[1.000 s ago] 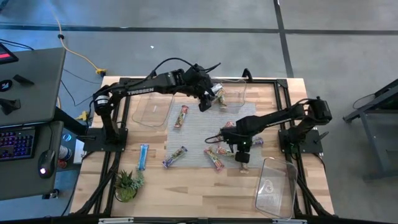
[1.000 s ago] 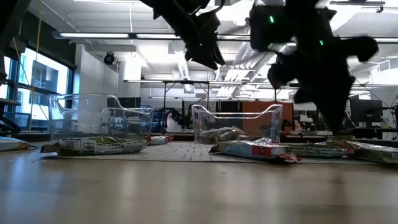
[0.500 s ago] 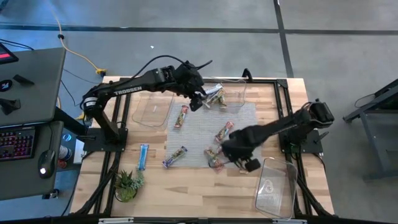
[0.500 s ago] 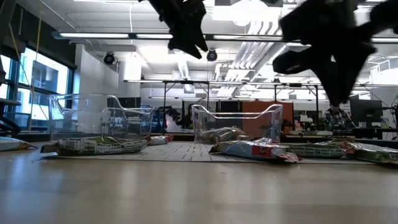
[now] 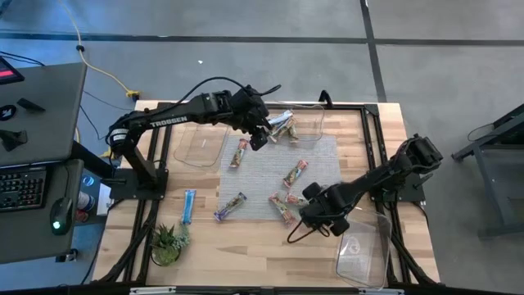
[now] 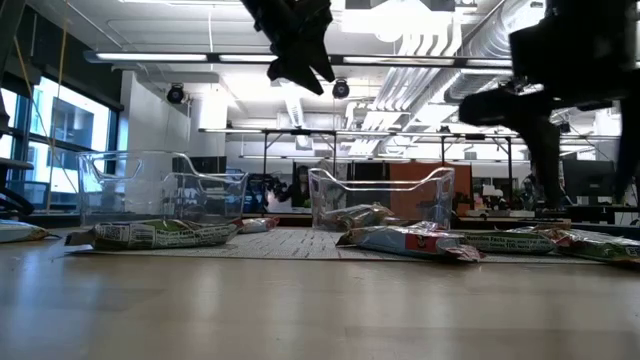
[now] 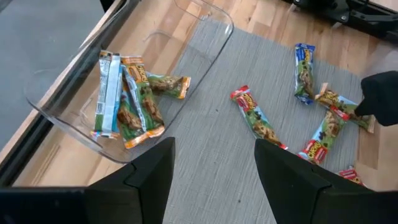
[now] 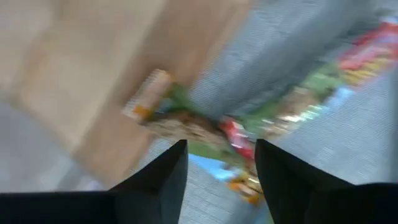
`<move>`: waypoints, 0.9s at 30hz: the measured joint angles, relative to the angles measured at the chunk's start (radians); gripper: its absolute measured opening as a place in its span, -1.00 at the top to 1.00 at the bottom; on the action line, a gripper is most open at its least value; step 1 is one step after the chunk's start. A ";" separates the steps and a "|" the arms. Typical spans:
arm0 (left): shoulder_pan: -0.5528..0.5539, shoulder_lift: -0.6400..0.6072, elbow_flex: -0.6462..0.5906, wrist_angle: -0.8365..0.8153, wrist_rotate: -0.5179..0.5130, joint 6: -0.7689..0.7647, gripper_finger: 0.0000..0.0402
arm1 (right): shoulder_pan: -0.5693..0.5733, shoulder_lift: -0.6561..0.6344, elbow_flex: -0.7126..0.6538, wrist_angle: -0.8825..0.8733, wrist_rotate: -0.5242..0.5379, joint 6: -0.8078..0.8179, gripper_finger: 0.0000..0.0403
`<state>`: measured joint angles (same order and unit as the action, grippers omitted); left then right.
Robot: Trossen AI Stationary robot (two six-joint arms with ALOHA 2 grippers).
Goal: Pick and place Granola Bars by type
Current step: Put the red granola bar into the top left transparent bin
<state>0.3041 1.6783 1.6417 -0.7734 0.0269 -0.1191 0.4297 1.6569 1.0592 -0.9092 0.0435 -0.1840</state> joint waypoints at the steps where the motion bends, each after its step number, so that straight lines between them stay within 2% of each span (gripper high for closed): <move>1: -0.007 0.000 0.000 0.000 0.000 -0.004 -0.08 | 0.000 0.000 -0.004 0.003 -0.031 0.000 0.12; 4: -0.020 0.000 0.000 0.003 -0.008 -0.020 -0.08 | 0.000 0.000 -0.016 0.004 -0.097 -0.001 0.10; 10: -0.050 0.000 0.000 0.008 -0.020 -0.026 -0.08 | 0.000 0.000 -0.016 0.001 -0.136 -0.051 0.17; 15: -0.122 0.000 0.000 -0.020 -0.008 -0.015 -0.08 | -0.002 0.000 -0.015 -0.006 -0.062 -0.027 0.25; 19: -0.217 0.000 0.000 -0.075 0.006 -0.017 -0.08 | -0.005 0.000 -0.015 -0.002 -0.051 -0.024 0.30; 24: -0.373 0.046 0.000 -0.060 -0.051 -0.021 -0.07 | -0.004 0.000 -0.003 -0.015 0.030 0.052 0.40; 27: -0.454 0.099 0.000 -0.013 -0.120 -0.061 0.05 | -0.004 0.000 0.052 -0.081 0.095 0.169 0.49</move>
<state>-0.1498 1.7773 1.6413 -0.7865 -0.0930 -0.1797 0.4255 1.6573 1.1109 -0.9902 0.1385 -0.0154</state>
